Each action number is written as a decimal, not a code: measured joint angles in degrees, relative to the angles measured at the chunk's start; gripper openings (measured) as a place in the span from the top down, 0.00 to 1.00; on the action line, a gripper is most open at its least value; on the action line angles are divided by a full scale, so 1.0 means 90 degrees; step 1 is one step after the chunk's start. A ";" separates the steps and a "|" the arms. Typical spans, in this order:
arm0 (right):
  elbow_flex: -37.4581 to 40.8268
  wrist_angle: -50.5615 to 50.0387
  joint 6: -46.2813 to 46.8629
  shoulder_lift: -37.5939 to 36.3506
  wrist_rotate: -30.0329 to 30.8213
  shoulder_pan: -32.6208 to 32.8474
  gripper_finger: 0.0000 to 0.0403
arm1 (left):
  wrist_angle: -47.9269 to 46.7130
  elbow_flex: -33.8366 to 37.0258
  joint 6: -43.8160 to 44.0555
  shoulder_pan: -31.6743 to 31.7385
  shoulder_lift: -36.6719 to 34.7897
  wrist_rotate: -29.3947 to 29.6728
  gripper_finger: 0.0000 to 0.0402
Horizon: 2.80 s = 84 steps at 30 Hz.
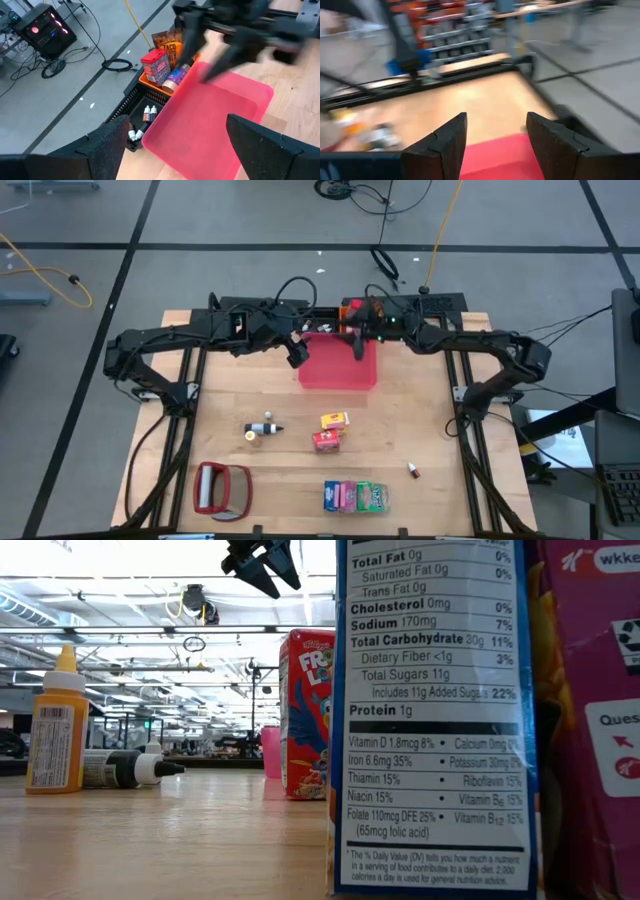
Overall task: Pick & Place Kitchen Items
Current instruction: Put the yellow cereal box into the pink bin
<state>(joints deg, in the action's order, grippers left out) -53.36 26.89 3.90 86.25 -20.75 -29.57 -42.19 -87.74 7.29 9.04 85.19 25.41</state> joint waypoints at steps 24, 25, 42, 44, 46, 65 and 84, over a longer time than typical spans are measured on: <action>0.0000 -0.3032 0.0094 -0.0905 -0.0877 0.2967 0.51 | -0.0005 0.0000 -0.0328 0.0000 0.0000 0.0000 0.17; 0.0000 -0.3042 0.0097 -0.0905 -0.0795 0.2991 0.51 | -0.0005 0.0000 -0.0331 -0.0002 0.0000 0.0000 0.17; -0.0002 -0.3564 0.0120 -0.0741 0.0008 0.3315 0.51 | -0.0005 0.0000 -0.0335 0.0000 0.0000 -0.0146 0.17; -0.0002 -0.3573 0.0136 -0.0745 0.0125 0.3310 0.51 | -0.0006 0.0000 -0.0328 -0.0002 0.0000 -0.0163 0.17; -0.0002 -0.3604 0.0092 -0.0740 0.0319 0.3338 0.51 | -0.0006 0.0000 -0.0328 -0.0002 0.0000 -0.0168 0.17; 0.0000 -0.3863 0.0364 -0.0490 0.0295 0.3359 0.51 | -0.0005 0.0000 -0.0330 -0.0002 0.0000 -0.0177 0.17; 0.0000 -0.3311 0.0615 -0.0277 0.0314 0.3484 0.28 | -0.0005 0.0000 -0.0341 -0.0002 0.0000 -0.0177 0.17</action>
<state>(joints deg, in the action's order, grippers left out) -53.36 -2.90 9.43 83.76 -17.93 1.79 -42.24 -87.74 4.21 9.02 85.19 23.81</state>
